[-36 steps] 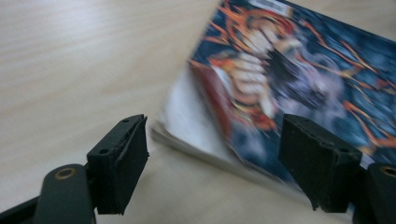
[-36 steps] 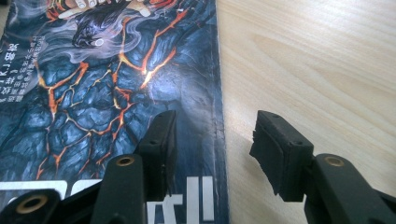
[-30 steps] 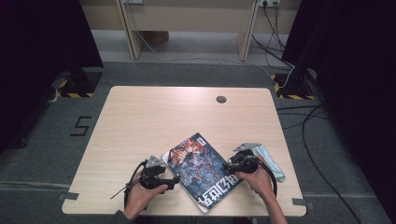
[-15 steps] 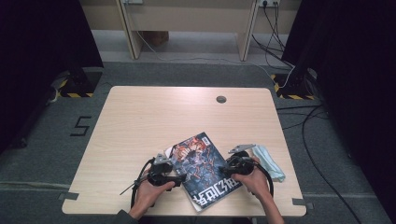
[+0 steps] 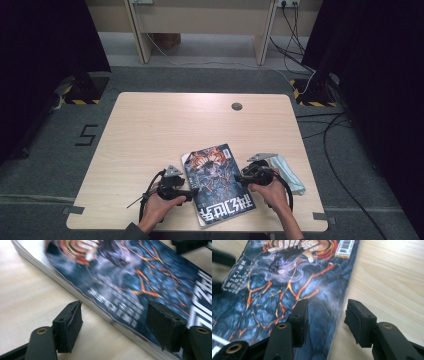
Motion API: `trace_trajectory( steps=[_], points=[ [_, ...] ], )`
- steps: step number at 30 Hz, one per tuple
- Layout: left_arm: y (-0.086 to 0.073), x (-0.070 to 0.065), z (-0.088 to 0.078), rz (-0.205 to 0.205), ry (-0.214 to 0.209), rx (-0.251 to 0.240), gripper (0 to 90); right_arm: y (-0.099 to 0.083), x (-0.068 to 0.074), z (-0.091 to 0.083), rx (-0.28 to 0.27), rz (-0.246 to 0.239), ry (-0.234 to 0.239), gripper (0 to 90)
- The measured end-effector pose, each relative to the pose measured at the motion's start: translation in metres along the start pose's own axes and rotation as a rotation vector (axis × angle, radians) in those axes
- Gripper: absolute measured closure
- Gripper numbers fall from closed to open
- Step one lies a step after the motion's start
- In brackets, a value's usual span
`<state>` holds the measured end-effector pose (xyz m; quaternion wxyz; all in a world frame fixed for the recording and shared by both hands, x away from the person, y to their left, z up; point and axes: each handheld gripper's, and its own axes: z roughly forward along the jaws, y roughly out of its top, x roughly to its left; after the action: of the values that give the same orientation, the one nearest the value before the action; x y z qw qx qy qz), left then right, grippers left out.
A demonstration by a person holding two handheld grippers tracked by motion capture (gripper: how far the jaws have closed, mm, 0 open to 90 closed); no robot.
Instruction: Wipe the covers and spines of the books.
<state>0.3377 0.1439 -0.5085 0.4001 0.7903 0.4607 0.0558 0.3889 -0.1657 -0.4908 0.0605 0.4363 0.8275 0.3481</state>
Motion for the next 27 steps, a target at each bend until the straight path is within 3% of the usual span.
trace_trajectory(
  steps=[4, 9, 17, 19, 22, 26, 27],
  points=[
    [-0.004, -0.006, -0.002, 0.027, -0.01, 0.017, 32.6, 0.002, -0.001, 0.007, 0.013, -0.015, -0.011, 52.6],
    [-0.008, -0.016, -0.002, 0.082, -0.015, 0.028, 36.4, 0.005, -0.005, 0.014, 0.003, 0.027, 0.009, 53.8],
    [-0.009, -0.017, -0.001, 0.094, -0.011, 0.019, 37.2, 0.005, -0.004, 0.016, -0.021, 0.107, 0.033, 49.9],
    [-0.008, -0.017, -0.001, 0.097, -0.014, 0.022, 37.6, 0.005, -0.003, 0.017, -0.022, 0.1, 0.024, 50.4],
    [-0.008, -0.017, -0.001, 0.104, -0.011, 0.024, 37.6, 0.005, -0.003, 0.016, -0.026, 0.126, 0.009, 55.9],
    [-0.008, -0.016, -0.001, 0.102, -0.014, 0.021, 38.3, 0.007, -0.001, 0.012, -0.038, 0.111, 0.005, 55.8],
    [-0.009, -0.016, -0.002, 0.103, -0.005, 0.023, 38.1, 0.011, 0.003, 0.005, -0.082, 0.093, 0.014, 55.9]
  ],
)
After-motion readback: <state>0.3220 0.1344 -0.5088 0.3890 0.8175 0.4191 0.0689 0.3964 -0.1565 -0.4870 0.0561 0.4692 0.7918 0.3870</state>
